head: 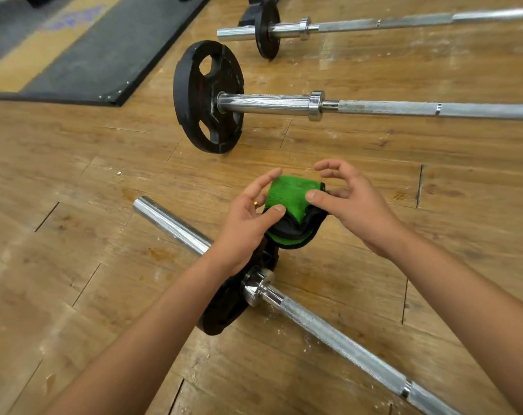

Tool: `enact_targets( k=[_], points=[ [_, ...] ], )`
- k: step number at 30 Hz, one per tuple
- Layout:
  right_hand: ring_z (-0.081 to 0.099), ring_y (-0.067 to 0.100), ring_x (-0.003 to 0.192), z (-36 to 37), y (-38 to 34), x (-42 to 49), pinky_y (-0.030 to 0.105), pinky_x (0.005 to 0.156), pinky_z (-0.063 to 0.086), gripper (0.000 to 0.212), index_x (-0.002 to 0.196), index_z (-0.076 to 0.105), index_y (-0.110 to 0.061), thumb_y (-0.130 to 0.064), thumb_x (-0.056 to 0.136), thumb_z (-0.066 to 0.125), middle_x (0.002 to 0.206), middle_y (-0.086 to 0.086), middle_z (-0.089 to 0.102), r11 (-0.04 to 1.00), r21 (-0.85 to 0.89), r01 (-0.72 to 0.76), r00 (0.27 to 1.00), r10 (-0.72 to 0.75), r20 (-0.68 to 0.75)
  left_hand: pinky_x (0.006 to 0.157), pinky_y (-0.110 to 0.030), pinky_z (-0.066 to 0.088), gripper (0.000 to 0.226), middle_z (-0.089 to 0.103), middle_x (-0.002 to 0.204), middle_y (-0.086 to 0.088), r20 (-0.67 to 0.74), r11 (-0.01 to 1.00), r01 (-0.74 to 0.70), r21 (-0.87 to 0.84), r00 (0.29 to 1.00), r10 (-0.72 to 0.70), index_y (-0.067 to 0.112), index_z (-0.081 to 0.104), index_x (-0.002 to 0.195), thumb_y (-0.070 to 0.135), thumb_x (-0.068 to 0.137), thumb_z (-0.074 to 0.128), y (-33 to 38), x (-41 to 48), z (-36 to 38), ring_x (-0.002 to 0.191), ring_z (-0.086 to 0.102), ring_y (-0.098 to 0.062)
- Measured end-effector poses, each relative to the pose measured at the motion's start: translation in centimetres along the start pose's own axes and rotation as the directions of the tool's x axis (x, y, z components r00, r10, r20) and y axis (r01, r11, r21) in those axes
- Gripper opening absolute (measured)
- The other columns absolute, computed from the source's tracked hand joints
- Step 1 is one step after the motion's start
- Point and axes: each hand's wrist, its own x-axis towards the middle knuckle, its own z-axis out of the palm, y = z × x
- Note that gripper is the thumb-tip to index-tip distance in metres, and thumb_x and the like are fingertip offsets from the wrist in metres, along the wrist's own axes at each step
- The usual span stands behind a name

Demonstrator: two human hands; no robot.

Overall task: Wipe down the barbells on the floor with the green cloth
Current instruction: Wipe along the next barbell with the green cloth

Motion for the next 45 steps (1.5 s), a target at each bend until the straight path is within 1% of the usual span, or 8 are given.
enact_targets(
  k=[7, 12, 19, 24, 27, 31, 38, 45],
  points=[
    [0.059, -0.003, 0.104, -0.4, -0.5, -1.5, 0.012, 0.084, 0.042, 0.04, 0.124, 0.064, -0.035, -0.033, 0.086, 0.077, 0.114, -0.017, 0.067, 0.938, -0.343, 0.041, 0.988, 0.012, 0.152, 0.09, -0.031, 0.058, 0.045, 0.073, 0.117, 0.003, -0.048, 0.963, -0.021, 0.267, 0.998, 0.035, 0.016, 0.062, 0.135, -0.001, 0.093, 0.067, 1.7, 0.2, 0.7, 0.108, 0.07, -0.017],
    [0.065, 0.004, 0.091, -0.5, -0.7, -1.7, 0.023, 0.08, 0.05, 0.026, 0.11, 0.072, -0.032, -0.018, 0.089, 0.073, 0.099, -0.01, 0.072, 0.955, -0.291, 0.055, 0.992, -0.019, 0.127, 0.094, -0.037, 0.054, 0.025, 0.056, 0.116, 0.005, 0.083, 0.63, -0.166, 0.759, 0.984, 0.159, 0.02, 0.068, 0.102, 0.017, 0.082, 0.083, 2.7, -0.1, 0.8, 0.109, 0.058, -0.011],
    [0.056, 0.004, 0.12, 3.5, 2.0, -2.1, 0.027, 0.095, 0.048, 0.067, 0.144, 0.036, -0.047, -0.035, 0.089, 0.073, 0.138, -0.012, 0.052, 0.983, -0.183, -0.002, 0.995, 0.019, 0.093, 0.065, -0.031, 0.054, 0.018, 0.063, 0.079, 0.022, -0.009, 0.667, -0.078, 0.741, 0.992, 0.126, 0.022, 0.056, 0.1, 0.014, 0.092, 0.07, 2.8, -0.3, -3.1, 0.073, 0.062, -0.001],
    [0.016, -0.002, 0.146, 6.6, 4.1, -3.3, 0.035, 0.123, 0.021, 0.073, 0.157, 0.014, -0.043, -0.053, 0.097, 0.054, 0.163, -0.018, 0.017, 0.875, -0.468, 0.128, 0.938, 0.046, 0.343, 0.087, -0.023, 0.056, 0.05, 0.071, 0.118, 0.005, -0.303, 0.51, 0.073, 0.857, 0.872, 0.384, 0.028, 0.052, 0.146, 0.019, 0.098, 0.063, 2.5, -1.3, -11.8, 0.101, 0.066, -0.004],
    [0.004, -0.005, 0.149, 8.3, 4.0, -2.8, 0.027, 0.123, 0.008, 0.07, 0.159, 0.014, -0.037, -0.059, 0.098, 0.039, 0.165, -0.018, 0.009, 0.817, -0.536, 0.215, 0.911, 0.031, 0.412, 0.084, -0.024, 0.052, 0.046, 0.07, 0.123, -0.002, -0.317, 0.326, 0.163, 0.931, 0.803, 0.505, 0.023, 0.056, 0.144, 0.012, 0.099, 0.059, 1.5, -2.1, -17.1, 0.101, 0.067, -0.016],
    [-0.008, -0.007, 0.149, 9.8, 2.4, -1.1, 0.02, 0.12, -0.01, 0.057, 0.159, 0.018, -0.03, -0.039, 0.106, 0.035, 0.166, -0.015, 0.009, 0.738, -0.57, 0.362, 0.852, -0.014, 0.523, 0.091, -0.038, 0.056, 0.041, 0.063, 0.133, -0.007, -0.214, 0.198, 0.14, 0.97, 0.877, 0.431, 0.015, 0.06, 0.134, 0.001, 0.096, 0.059, -1.4, -2.4, -21.1, 0.107, 0.065, -0.028],
    [-0.002, -0.005, 0.15, 13.3, -1.2, 0.8, 0.018, 0.118, -0.012, 0.063, 0.159, 0.022, -0.026, -0.054, 0.103, 0.023, 0.163, -0.014, 0.019, 0.649, -0.58, 0.492, 0.806, -0.088, 0.585, 0.108, -0.042, 0.047, 0.038, 0.059, 0.141, -0.015, -0.27, 0.38, 0.127, 0.916, 0.897, 0.351, 0.005, 0.068, 0.127, 0.024, 0.094, 0.067, -6.6, -3.4, -21.2, 0.134, 0.054, -0.028],
    [-0.016, 0.009, 0.152, 16.2, -0.1, -0.3, 0.036, 0.123, -0.014, 0.063, 0.16, 0.012, -0.024, -0.054, 0.105, 0.014, 0.168, -0.008, 0.006, 0.401, -0.72, 0.566, 0.783, 0.01, 0.621, 0.086, -0.046, 0.051, 0.02, 0.064, 0.11, -0.011, -0.249, 0.191, 0.187, 0.964, 0.887, 0.389, 0.005, 0.065, 0.106, 0.012, 0.088, 0.069, -5.8, -1.7, -21.7, 0.102, 0.058, -0.031]
  ],
)
